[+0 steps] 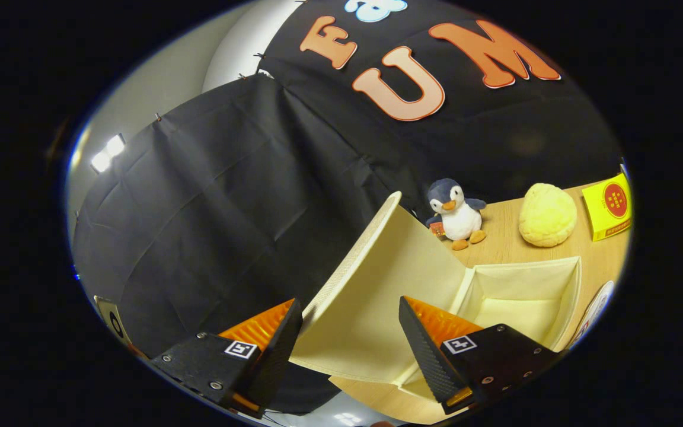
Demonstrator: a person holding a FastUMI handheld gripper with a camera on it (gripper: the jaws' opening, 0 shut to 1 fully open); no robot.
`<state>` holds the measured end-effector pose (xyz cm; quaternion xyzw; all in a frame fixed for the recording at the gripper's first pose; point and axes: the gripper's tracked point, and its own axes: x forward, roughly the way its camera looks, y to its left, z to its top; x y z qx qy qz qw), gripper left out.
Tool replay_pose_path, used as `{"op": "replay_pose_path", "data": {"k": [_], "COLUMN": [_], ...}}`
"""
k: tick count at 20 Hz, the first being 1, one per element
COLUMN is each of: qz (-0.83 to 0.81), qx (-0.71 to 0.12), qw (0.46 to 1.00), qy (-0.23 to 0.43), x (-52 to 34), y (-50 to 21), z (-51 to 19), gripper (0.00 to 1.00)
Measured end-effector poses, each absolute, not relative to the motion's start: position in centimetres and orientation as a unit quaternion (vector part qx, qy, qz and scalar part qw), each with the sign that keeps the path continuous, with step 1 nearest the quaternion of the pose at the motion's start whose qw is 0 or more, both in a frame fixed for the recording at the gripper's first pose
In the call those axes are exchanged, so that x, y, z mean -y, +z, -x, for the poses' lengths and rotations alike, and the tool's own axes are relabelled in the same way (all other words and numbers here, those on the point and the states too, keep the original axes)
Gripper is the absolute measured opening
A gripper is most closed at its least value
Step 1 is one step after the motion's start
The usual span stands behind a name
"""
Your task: Open the storage box then place both shoes into the box .Put the left shoe in first, then the right shoe, with the right side of both shoes facing outward in a uniform manner.
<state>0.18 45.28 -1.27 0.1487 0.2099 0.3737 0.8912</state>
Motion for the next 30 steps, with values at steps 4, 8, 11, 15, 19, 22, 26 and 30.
{"op": "replay_pose_path", "data": {"k": [4, 8, 11, 15, 19, 22, 26, 30], "qz": [-0.142, -0.127, -0.116, -0.094, -0.084, -0.087, -0.071, -0.06], "qx": [-0.187, -0.166, -0.153, -0.144, -0.135, -0.134, -0.135, -0.14], "qw": [0.891, 0.904, 0.922, 0.948, 0.968, 0.977, 0.985, 0.988], "qy": [0.389, 0.373, 0.335, 0.266, 0.194, 0.143, 0.082, 0.028], "x": [-47.2, -45.8, -42.7, -36.4, -29.9, -24.9, -18.8, -13.7], "y": [1.5, 2.5, 1.6, -0.1, -1.8, -3.4, -5.8, -8.4], "z": [0.7, 0.3, -0.8, -2.2, -2.6, -2.5, -1.6, -0.6], "gripper": [0.98, 0.98, 0.98, 0.98, 0.98, 0.98, 0.98, 0.98]}}
